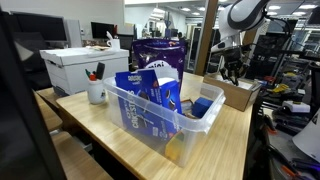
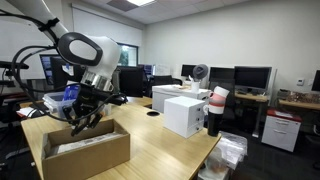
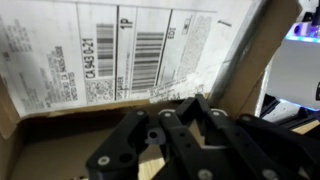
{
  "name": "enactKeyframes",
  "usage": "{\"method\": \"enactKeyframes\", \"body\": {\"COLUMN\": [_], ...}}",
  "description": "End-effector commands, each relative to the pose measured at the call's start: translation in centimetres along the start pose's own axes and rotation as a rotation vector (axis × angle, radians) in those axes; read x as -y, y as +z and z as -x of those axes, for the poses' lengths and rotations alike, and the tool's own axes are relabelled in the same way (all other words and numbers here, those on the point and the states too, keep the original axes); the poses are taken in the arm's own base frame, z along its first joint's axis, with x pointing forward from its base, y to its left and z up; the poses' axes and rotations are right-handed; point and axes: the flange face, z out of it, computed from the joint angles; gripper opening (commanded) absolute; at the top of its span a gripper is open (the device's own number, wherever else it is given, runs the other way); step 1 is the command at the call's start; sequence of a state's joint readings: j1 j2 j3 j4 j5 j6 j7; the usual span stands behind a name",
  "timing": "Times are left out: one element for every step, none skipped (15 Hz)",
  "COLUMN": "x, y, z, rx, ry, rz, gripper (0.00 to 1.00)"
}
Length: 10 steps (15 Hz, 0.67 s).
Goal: Close the cardboard box and position it nicely on the table top
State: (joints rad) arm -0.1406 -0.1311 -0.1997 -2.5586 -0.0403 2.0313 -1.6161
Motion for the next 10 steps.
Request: {"method": "enactKeyframes", "body": {"x": [0.8,1.0,1.2,1.3,1.5,1.8,2.1,2.3,2.5,2.9], "y": [-1.7,-2.6,-3.5,-4.1,-5.5,-6.7,-7.6,-8.3,-8.8,-9.3], "z": [0.2,0.7,1.5,2.1,3.4,5.2,6.6,8.0,9.2,10.9], "rx": [-0.123,-0.157,-0.186,-0.211,-0.239,-0.266,-0.287,-0.3,-0.31,-0.331], "ry": [0.072,0.115,0.144,0.174,0.21,0.248,0.278,0.308,0.339,0.388], "rz": [0.081,0.087,0.091,0.105,0.132,0.174,0.21,0.238,0.262,0.289], "gripper": [0.35,0.4,0.45,0.51,0.56,0.65,0.71,0.76,0.81,0.88]}}
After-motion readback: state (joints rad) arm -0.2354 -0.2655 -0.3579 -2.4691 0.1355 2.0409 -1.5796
